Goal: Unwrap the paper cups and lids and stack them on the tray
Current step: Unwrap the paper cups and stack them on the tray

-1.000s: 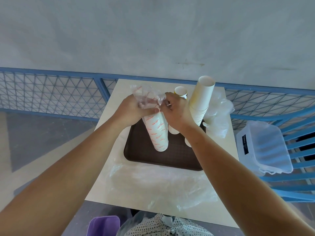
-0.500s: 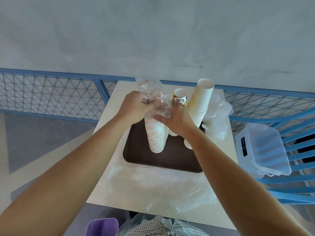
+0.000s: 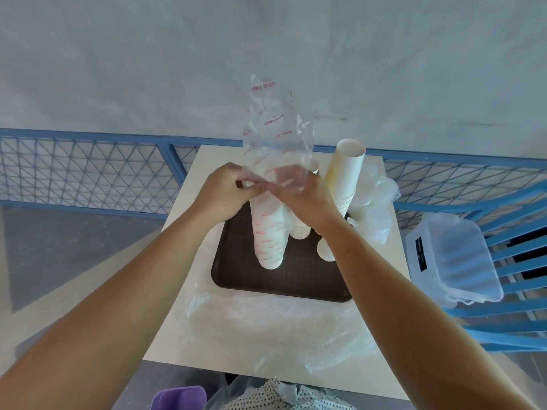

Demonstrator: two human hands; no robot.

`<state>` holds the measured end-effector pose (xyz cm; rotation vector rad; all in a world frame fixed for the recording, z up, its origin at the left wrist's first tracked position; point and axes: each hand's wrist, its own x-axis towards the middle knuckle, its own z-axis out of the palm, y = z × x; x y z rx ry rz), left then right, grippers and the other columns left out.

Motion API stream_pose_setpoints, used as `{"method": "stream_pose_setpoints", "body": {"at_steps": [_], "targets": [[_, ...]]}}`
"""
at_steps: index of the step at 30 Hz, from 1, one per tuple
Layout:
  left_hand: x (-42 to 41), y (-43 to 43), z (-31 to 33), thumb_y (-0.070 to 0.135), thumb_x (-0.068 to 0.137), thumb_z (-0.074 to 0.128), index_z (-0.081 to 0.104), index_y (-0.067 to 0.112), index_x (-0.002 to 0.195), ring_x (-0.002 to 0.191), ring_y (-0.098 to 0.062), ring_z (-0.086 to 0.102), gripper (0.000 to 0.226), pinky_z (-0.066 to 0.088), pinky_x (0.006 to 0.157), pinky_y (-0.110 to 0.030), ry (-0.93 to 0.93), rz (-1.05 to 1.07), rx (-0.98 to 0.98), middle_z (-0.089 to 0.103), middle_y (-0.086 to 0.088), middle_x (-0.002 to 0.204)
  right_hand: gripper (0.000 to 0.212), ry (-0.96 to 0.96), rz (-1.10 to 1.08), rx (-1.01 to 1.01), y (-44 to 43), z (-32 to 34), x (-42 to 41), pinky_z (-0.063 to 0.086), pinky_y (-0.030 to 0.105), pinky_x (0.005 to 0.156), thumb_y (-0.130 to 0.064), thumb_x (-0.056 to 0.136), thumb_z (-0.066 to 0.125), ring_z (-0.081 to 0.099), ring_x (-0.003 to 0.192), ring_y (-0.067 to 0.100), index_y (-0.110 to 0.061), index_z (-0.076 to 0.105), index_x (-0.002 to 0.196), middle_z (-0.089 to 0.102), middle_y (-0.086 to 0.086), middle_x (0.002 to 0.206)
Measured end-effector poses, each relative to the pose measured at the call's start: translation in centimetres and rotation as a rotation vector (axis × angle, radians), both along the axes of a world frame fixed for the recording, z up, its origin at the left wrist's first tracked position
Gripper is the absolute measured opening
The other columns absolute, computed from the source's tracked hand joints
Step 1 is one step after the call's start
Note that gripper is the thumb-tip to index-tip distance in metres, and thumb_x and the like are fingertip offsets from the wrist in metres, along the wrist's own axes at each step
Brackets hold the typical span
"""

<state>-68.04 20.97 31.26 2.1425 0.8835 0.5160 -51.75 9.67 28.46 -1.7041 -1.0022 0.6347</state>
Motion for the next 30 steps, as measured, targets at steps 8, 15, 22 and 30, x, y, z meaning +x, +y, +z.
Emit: {"method": "stream_pose_setpoints", "body": {"at_steps": [8,15,22,30], "targets": [[-0.1,-0.1,1.0,0.042,0.081,0.088,0.079,0.036,0.096,0.094,-0.002,0.068,0.019,0.051,0.068,-0.012,-0.087,0.061,-0.164,0.073,0.017,0.107,0.012,-0.021,0.074,0.010,0.1,1.5,0.5,0.058,0.026,0.088,-0.033,0.093,0.076,0.071,0.094,0.002,-0.024,0.081,0.100,0.078,-0.012,0.098],[0.2,-0.2,2.8,0.026,0.087,0.084,0.080,0.031,0.098,0.088,-0.001,0.072,0.013,0.056,0.080,-0.016,-0.319,0.074,-0.330,0.079,0.013,0.096,0.014,0.109,0.108,-0.006,0.1,3.4,1.4,0.059,0.034,0.091,-0.034,0.091,0.078,0.074,0.094,0.006,-0.025,0.082,0.102,0.079,-0.012,0.096],[0.2,-1.1,4.4,0.030,0.086,0.085,0.075,0.026,0.102,0.080,-0.003,0.070,0.018,0.053,0.075,-0.023,-0.353,0.089,-0.299,0.077,0.013,0.089,0.013,0.130,0.134,0.093,-1.2,4.2,0.8,0.056,0.037,0.096,-0.021,0.096,0.075,0.074,0.093,0.017,-0.018,0.080,0.107,0.080,0.001,0.095],[-0.1,-3.8,6.1,0.031,0.084,0.086,0.078,0.025,0.106,0.090,-0.012,0.075,0.024,0.057,0.092,-0.033,-0.090,-0.111,-0.224,0.079,0.008,0.098,0.037,0.289,0.066,0.446,-2.5,6.5,0.1,0.051,0.035,0.079,-0.015,0.100,0.061,0.064,0.091,0.021,-0.017,0.060,0.137,0.071,0.014,0.095]]}}
